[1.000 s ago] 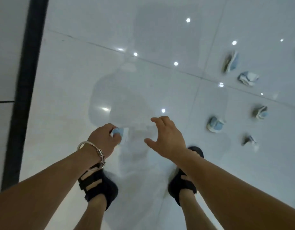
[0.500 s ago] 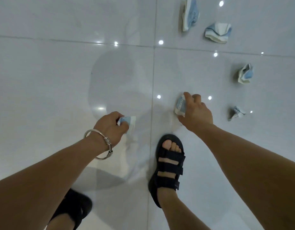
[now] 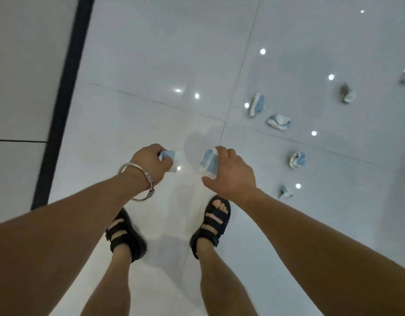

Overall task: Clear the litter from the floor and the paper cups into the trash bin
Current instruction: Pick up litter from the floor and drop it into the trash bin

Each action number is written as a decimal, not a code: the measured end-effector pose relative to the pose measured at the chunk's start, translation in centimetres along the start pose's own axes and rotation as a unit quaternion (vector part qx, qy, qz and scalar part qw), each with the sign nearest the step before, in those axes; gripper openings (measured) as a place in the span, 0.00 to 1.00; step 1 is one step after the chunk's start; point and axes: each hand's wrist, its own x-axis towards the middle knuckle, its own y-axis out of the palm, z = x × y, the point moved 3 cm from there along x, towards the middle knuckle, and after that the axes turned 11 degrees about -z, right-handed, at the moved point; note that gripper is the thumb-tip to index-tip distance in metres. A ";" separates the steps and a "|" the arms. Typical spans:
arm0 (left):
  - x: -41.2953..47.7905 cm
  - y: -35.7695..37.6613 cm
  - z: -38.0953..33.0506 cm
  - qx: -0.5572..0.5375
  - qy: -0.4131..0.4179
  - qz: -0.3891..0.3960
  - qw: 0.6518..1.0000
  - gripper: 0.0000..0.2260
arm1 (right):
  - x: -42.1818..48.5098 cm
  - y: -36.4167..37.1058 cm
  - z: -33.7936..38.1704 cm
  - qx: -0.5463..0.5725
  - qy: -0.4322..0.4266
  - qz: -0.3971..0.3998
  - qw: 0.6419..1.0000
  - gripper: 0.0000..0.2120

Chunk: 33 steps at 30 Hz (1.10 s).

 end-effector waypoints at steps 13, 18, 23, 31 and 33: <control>-22.9 -18.6 2.5 -0.157 -0.033 -0.128 0.979 0.04 | -15.6 -21.5 17.6 -0.044 -0.174 -0.014 0.984 0.44; -35.8 -23.4 11.0 -0.204 -0.095 -0.220 0.949 0.02 | -26.2 -21.9 26.7 -0.090 -0.287 -0.005 0.954 0.44; -52.6 -25.8 21.6 -0.232 -0.180 -0.308 0.905 0.08 | -40.8 -17.4 37.5 -0.169 -0.455 0.028 0.874 0.44; -78.6 -24.5 36.3 -0.266 -0.360 -0.407 0.797 0.07 | -63.9 -8.1 49.3 -0.240 -0.648 0.133 0.711 0.44; -83.2 -23.4 38.9 -0.272 -0.398 -0.416 0.772 0.04 | -68.2 -5.8 50.9 -0.263 -0.676 0.154 0.671 0.44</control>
